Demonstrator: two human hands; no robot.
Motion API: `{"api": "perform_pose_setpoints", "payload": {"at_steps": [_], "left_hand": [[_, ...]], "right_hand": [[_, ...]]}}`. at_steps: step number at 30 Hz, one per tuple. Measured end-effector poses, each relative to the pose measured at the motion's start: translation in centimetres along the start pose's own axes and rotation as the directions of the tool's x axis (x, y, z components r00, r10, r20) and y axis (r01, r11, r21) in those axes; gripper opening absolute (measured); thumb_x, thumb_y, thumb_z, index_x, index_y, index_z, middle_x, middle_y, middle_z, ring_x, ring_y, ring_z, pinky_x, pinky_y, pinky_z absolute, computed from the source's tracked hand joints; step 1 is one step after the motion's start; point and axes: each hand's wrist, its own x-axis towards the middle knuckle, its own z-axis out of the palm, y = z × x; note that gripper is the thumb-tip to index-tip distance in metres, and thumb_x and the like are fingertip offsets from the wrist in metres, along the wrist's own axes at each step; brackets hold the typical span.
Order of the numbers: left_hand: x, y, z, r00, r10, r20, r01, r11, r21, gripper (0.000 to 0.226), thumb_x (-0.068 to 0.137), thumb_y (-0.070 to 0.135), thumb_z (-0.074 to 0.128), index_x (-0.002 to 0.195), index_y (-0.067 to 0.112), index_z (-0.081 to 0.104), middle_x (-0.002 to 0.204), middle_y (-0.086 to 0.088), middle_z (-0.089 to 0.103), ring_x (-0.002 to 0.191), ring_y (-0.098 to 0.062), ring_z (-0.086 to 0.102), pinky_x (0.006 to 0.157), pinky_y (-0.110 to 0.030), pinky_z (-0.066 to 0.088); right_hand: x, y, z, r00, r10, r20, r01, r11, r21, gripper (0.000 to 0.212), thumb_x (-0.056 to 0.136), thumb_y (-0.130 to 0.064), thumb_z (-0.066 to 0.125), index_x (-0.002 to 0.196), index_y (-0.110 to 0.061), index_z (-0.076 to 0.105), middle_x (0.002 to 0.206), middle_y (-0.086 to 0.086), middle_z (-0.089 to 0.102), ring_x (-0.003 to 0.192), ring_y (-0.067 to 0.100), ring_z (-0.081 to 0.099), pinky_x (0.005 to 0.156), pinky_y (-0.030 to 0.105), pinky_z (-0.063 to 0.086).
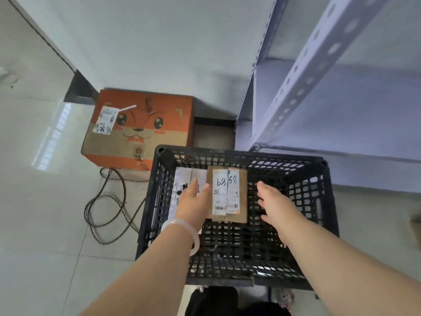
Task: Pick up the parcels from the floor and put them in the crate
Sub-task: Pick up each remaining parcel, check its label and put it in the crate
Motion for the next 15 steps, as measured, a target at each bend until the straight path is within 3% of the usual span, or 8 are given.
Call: {"api": "perform_pose_setpoints", "payload": {"at_steps": [3,7,11,15], "left_hand": [[-5.5,4.3,-0.5,0.998,0.023,0.055,-0.019,0.998,-0.064,0.051,0.099,0.039,0.038,0.148,0.034,0.026,0.155,0.007,0.029,0.143,-0.02,0.027,0.115,-0.042,0.022],[-13.2,11.9,1.4,0.977,0.16,0.142,-0.154,0.987,-0.049,0.047,0.096,0.042,0.043,0.143,0.034,0.037,0.147,0.006,0.042,0.135,-0.02,0.04,0.115,-0.044,0.029],[-21.7,21.2,5.8,0.906,0.342,0.249,-0.331,0.94,-0.087,0.046,0.094,0.042,0.048,0.138,0.028,0.044,0.142,0.004,0.048,0.133,-0.024,0.044,0.113,-0.046,0.032],[-30.3,27.8,11.7,0.8,0.471,0.371,-0.492,0.87,-0.042,0.047,0.094,0.045,0.046,0.138,0.029,0.045,0.143,0.003,0.048,0.131,-0.022,0.046,0.113,-0.047,0.031]], "right_hand": [[-5.7,-2.6,-3.3,0.999,-0.031,-0.025,0.032,0.998,0.056,0.053,0.094,-0.054,0.041,0.143,-0.035,0.038,0.148,-0.005,0.043,0.133,0.02,0.043,0.111,0.049,0.035],[-14.9,-6.7,-9.0,0.993,-0.085,-0.079,0.101,0.969,0.227,0.048,0.097,-0.043,0.046,0.141,-0.023,0.043,0.143,0.002,0.049,0.127,0.02,0.048,0.106,0.043,0.04],[-23.9,-11.7,-16.6,0.97,-0.158,-0.185,0.214,0.917,0.337,0.042,0.097,-0.042,0.047,0.131,-0.019,0.05,0.139,0.002,0.053,0.12,0.019,0.053,0.102,0.043,0.042],[-32.7,-14.0,-25.6,0.901,-0.283,-0.329,0.396,0.846,0.357,0.046,0.097,-0.042,0.046,0.136,-0.016,0.048,0.139,0.003,0.053,0.124,0.02,0.053,0.105,0.045,0.042]]}}
